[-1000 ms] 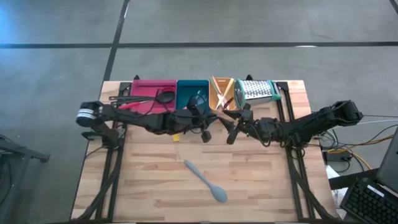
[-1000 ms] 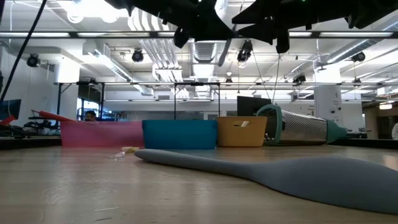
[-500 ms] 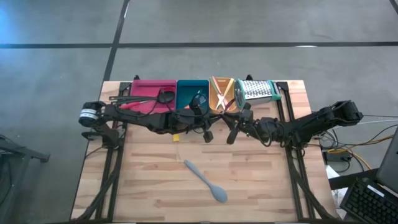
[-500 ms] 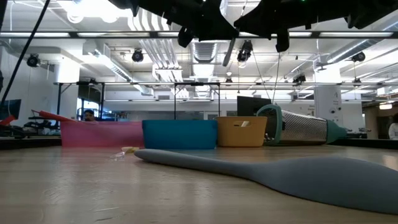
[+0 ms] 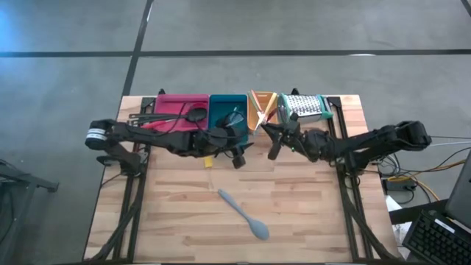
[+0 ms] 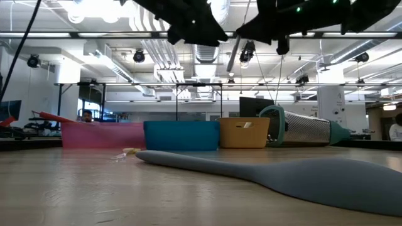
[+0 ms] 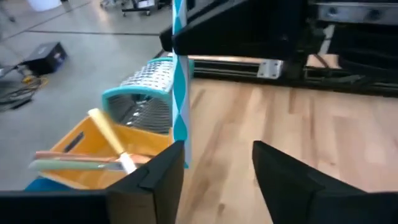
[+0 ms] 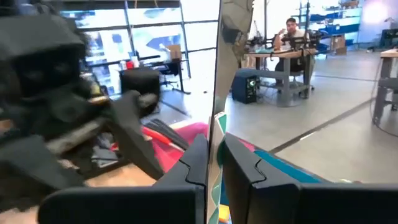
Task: Pick & Place Kitchen Items
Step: Put the blue knife into the yellow bin
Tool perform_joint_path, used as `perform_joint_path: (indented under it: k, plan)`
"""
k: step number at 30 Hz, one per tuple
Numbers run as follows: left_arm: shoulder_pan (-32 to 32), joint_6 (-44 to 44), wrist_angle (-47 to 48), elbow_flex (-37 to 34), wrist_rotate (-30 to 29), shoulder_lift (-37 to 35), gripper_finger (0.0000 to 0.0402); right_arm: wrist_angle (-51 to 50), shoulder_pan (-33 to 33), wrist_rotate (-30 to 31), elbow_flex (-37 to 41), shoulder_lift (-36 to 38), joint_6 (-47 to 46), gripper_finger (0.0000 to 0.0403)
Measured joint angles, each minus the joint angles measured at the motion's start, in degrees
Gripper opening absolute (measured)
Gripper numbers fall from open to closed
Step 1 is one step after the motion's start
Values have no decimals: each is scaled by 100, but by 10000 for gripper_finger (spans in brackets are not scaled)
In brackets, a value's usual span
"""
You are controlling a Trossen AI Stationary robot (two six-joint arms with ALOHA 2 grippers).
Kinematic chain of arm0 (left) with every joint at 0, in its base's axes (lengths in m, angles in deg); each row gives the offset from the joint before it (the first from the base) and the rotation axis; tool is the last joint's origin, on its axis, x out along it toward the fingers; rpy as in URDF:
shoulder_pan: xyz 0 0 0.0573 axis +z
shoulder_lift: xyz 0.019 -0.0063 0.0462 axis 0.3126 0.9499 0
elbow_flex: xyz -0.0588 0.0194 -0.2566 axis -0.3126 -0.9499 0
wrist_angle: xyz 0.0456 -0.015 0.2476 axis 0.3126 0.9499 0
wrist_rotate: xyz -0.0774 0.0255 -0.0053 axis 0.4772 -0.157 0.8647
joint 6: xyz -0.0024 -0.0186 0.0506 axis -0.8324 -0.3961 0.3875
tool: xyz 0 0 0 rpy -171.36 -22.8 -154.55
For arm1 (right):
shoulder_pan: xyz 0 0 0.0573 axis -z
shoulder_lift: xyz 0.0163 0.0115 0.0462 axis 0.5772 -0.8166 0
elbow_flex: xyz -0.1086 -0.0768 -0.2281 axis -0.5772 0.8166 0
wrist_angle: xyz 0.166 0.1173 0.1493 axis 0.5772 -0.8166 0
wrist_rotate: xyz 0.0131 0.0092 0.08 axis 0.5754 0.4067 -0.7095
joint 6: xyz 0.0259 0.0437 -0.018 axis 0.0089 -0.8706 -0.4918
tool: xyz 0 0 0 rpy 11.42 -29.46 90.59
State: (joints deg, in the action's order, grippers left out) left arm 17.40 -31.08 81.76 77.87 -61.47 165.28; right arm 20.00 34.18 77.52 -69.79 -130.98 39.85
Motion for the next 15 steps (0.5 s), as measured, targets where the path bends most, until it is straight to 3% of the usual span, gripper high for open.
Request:
perform_joint_path:
  k: [7,10,15]
  plan:
    - [-43,-38,886,-35,-691,-710,199,-950,1051,-975,-107,79,698,15]
    - [-52,-203,1304,-35,-698,-1010,197,-1819,1425,-1187,-472,88,1885,15]
    - [-52,-467,1820,-42,-698,-1348,197,-3885,1877,-1230,-1510,48,4821,15]
